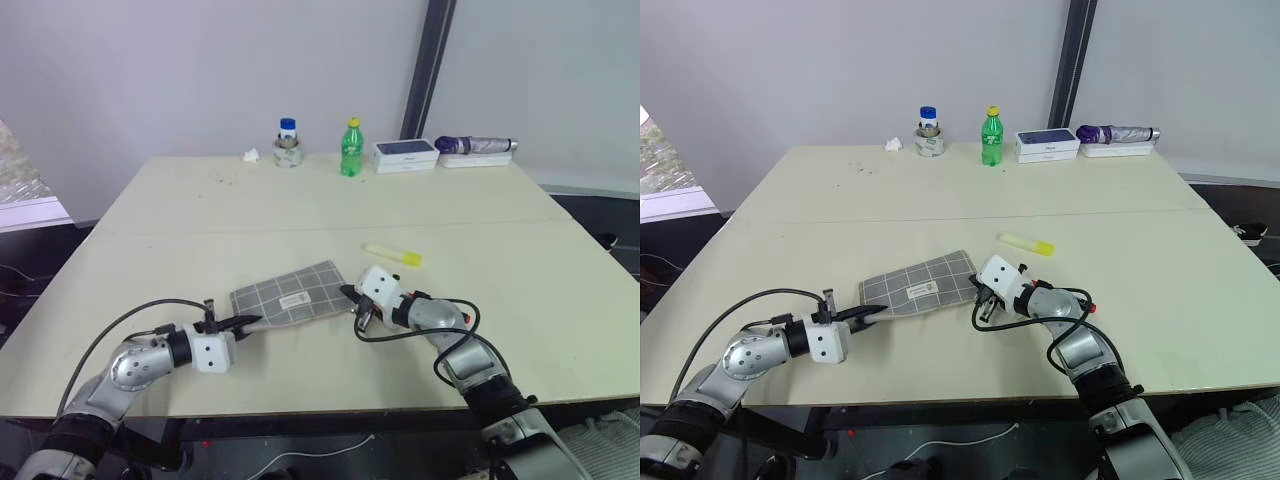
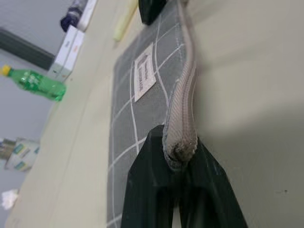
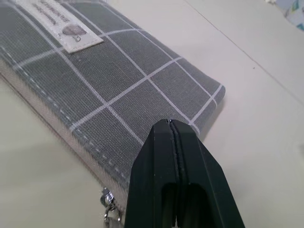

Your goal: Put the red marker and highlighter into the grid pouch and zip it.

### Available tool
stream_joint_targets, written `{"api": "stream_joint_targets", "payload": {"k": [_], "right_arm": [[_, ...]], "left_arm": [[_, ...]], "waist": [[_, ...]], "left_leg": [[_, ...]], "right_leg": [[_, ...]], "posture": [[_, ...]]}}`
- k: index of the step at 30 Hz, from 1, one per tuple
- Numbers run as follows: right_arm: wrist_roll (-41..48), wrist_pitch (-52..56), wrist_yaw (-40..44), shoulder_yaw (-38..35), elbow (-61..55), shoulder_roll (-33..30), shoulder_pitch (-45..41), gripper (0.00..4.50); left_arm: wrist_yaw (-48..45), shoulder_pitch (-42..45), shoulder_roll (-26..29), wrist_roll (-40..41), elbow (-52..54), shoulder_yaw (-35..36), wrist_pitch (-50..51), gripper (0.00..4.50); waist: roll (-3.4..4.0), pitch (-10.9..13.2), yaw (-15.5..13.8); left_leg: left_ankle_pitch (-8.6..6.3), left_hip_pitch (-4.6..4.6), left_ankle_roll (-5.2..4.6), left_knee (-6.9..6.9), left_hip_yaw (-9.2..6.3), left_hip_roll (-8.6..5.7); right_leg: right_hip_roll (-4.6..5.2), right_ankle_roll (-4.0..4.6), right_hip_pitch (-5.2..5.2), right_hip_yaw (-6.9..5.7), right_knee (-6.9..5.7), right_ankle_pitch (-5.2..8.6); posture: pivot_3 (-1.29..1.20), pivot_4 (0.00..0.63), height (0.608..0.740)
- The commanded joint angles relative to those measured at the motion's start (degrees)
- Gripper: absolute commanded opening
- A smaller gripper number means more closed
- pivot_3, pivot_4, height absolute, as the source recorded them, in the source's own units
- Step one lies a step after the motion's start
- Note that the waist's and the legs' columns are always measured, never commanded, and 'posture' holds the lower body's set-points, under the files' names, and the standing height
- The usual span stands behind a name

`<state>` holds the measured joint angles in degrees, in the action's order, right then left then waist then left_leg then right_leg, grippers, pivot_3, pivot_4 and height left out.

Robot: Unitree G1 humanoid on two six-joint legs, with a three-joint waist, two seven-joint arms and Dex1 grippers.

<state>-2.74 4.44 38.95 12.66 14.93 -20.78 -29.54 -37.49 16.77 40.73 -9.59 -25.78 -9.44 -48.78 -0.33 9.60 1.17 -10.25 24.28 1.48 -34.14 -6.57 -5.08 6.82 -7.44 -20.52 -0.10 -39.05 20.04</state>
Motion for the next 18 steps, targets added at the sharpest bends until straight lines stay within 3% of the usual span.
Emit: {"api": "stream_joint_targets", "payload": {"k": [1,4,8,11,18], "right_arm": [[5.3,2.6,2.1,-3.1,-5.3,0.7,0.2,0.00],[11.9,7.0,5.1,-5.7,-9.3,1.1,0.3,0.89],[18.5,12.2,4.5,-10.7,-16.6,0.6,0.1,2.98],[16.7,14.2,10.4,-7.0,-21.7,-5.9,3.5,4.46],[9.2,17.4,2.8,-3.1,-15.0,-5.3,0.4,4.46]], "left_arm": [[-2.3,-1.8,-0.5,1.5,-0.3,-1.6,2.4,0.05],[-2.9,-1.9,-1.1,4.5,1.4,-0.5,4.9,0.00],[-1.8,-3.2,-1.3,7.0,3.8,2.2,7.7,0.00],[0.3,-4.6,-2.6,10.0,6.7,5.0,11.1,0.00],[1.7,-6.1,-4.3,8.5,9.3,5.0,14.2,0.00]], "waist": [[0.02,0.0,0.0],[0.02,0.0,0.0],[0.02,0.0,0.0],[0.02,0.0,-0.3],[-0.05,0.0,0.0]], "left_leg": [[0.00,0.00,0.00,0.00,0.00,0.00],[0.00,0.01,0.00,0.00,0.00,0.00],[0.00,0.05,0.00,0.00,-0.01,0.01],[0.00,0.07,-0.01,-0.01,-0.02,0.00],[0.00,0.08,0.00,-0.01,-0.04,0.02]], "right_leg": [[0.00,0.00,0.01,0.00,0.00,0.00],[0.00,0.00,0.06,0.01,0.00,0.00],[0.01,0.00,0.04,0.02,0.00,0.00],[0.02,0.00,-0.04,0.01,0.04,0.00],[-0.02,0.03,-0.02,0.04,-0.06,0.01]], "posture": [[0.00,0.150,0.740],[0.00,0.150,0.740],[0.00,0.150,0.740],[0.00,0.150,0.740],[0.00,0.150,0.740]]}}
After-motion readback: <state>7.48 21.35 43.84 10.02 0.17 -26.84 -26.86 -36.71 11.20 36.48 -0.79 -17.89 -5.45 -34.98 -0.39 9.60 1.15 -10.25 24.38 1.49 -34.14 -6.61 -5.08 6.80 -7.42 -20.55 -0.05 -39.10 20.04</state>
